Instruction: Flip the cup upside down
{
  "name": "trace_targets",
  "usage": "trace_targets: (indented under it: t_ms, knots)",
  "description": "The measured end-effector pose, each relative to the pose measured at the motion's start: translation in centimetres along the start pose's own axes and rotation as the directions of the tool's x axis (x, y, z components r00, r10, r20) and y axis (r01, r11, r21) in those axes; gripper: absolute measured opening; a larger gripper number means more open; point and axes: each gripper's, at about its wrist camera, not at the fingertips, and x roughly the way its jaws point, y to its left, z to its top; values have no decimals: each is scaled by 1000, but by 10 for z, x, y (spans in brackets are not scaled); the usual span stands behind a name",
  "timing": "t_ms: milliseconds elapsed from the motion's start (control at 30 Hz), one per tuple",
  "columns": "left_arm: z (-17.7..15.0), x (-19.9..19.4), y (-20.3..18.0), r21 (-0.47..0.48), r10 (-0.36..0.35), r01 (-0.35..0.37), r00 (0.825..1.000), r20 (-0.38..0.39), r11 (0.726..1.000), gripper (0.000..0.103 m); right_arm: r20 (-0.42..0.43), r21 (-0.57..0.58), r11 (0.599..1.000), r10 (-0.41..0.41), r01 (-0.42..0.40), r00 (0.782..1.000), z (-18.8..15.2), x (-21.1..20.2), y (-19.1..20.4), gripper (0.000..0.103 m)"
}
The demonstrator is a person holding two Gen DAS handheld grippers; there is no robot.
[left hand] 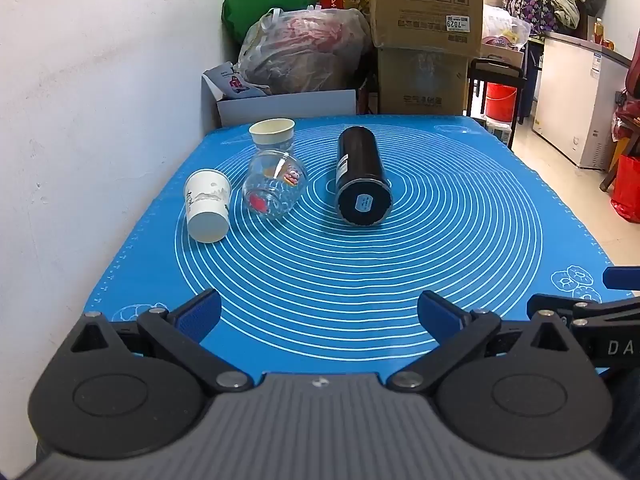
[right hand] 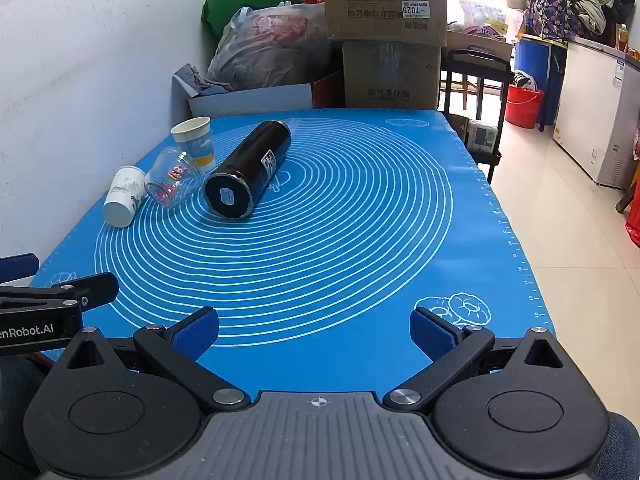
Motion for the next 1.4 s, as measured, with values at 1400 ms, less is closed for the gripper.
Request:
trace_targets:
  t_ms: [1400]
  knots:
    - [0,-3,-5,0,-10,10,1000,0,1000,103,11,-1,1000,16,-16,1000,1,-5,0,103]
